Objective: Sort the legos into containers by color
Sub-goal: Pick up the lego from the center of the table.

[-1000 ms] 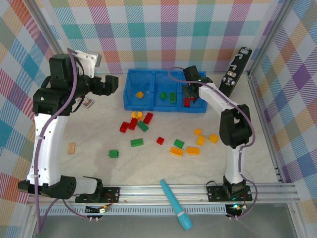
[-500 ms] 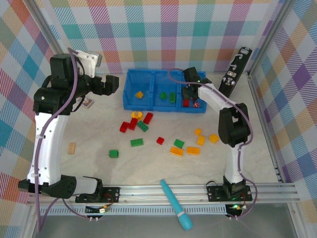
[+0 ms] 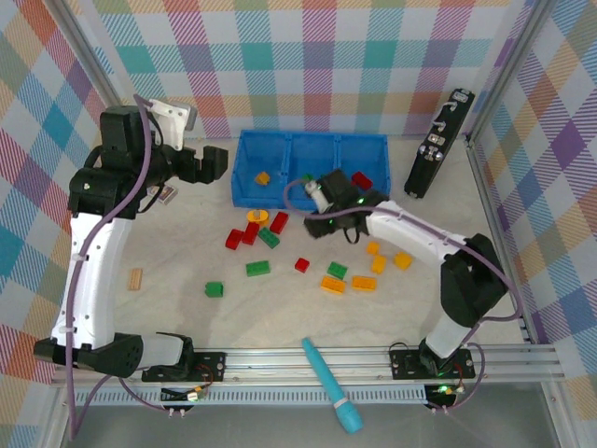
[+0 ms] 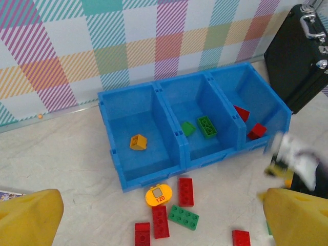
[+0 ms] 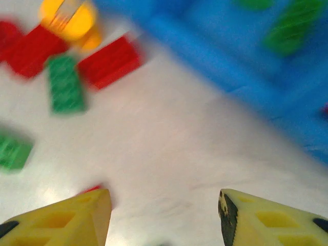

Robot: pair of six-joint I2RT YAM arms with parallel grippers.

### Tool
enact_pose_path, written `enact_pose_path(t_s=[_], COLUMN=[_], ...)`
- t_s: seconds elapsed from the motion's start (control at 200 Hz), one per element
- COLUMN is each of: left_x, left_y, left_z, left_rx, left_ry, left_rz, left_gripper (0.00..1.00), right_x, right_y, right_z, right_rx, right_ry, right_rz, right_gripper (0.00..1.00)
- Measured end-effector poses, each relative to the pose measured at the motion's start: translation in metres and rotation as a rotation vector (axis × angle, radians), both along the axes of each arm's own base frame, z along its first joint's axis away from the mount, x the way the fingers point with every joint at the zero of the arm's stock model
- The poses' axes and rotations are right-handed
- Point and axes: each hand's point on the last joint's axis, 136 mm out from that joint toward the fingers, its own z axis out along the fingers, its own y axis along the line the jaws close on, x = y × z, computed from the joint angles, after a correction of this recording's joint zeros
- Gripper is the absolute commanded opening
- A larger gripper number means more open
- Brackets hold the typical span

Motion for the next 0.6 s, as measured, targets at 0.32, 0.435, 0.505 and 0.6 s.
enact_pose_path(t_s=[0.32, 0.435, 0.505, 0.6], left_x=[-0.014, -0.013, -0.012, -0.013], left_y=[-0.005, -0.006, -0.006, -0.006], left_z=[0.007, 0.005, 0.004, 0.006], left_rx=[-0.026, -0.028, -0.028, -0.026], left_ry=[-0.027, -0.024, -0.025, -0.031], left_rz=[-0.039, -0.045, -0.045, -0.046], left_gripper=[1.0, 1.0, 1.0, 1.0], right_x=[-0.05, -0.055, -0.059, -0.061], right_y=[0.042, 0.049, 0.053, 0.055], right_z=[-0.058, -0.075, -0.084, -0.094], right_rx=[-0.034, -0.06, -0.078, -0.109], right_ry=[0.102, 0.12, 0.128, 0.129], right_rz=[0.296, 0.342, 0.363, 0.381], right_gripper=[0.59, 0.59, 0.59, 0.59])
